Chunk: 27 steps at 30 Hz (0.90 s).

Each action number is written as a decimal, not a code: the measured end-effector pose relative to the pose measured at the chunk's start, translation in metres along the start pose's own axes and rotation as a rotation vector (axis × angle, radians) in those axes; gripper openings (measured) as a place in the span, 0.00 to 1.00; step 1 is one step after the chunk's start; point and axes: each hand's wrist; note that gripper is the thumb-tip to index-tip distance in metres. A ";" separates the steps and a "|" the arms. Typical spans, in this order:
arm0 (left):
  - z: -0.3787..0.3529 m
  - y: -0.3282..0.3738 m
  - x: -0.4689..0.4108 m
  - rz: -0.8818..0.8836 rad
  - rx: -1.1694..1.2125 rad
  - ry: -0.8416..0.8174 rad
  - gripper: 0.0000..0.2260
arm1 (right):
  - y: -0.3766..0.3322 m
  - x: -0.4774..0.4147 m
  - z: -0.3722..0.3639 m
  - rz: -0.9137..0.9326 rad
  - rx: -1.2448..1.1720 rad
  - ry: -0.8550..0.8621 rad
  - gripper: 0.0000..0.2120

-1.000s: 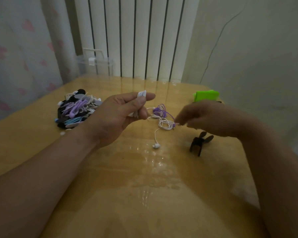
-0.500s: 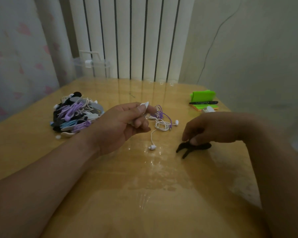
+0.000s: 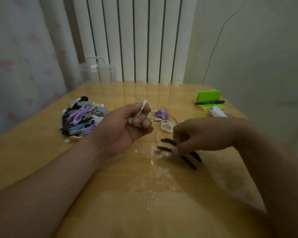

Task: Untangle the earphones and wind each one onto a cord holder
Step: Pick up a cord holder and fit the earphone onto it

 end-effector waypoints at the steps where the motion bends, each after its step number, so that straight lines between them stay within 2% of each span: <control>1: 0.002 0.001 0.000 -0.001 0.039 -0.012 0.10 | -0.002 -0.003 -0.003 0.037 -0.147 0.055 0.12; 4: 0.007 0.005 -0.001 -0.034 0.134 -0.025 0.10 | -0.008 -0.008 -0.011 0.108 -0.697 0.175 0.09; 8: 0.016 0.015 0.002 -0.101 0.147 0.011 0.10 | -0.015 -0.013 -0.017 0.147 -0.926 0.139 0.12; 16: 0.017 0.017 0.004 -0.193 0.063 0.045 0.13 | -0.044 -0.026 -0.039 0.190 -1.407 0.137 0.06; 21: 0.014 0.017 0.004 -0.255 -0.065 0.045 0.11 | -0.049 -0.026 -0.040 0.203 -1.583 0.155 0.08; 27: 0.010 0.016 0.004 -0.322 -0.231 0.128 0.12 | -0.053 -0.024 -0.041 0.241 -1.586 0.150 0.06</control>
Point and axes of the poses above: each hand's wrist, its own x-axis away from the middle knuckle, its own z-axis out of the back of the hand, y = z × x, and after that the axes turned 13 degrees about -x, right-handed
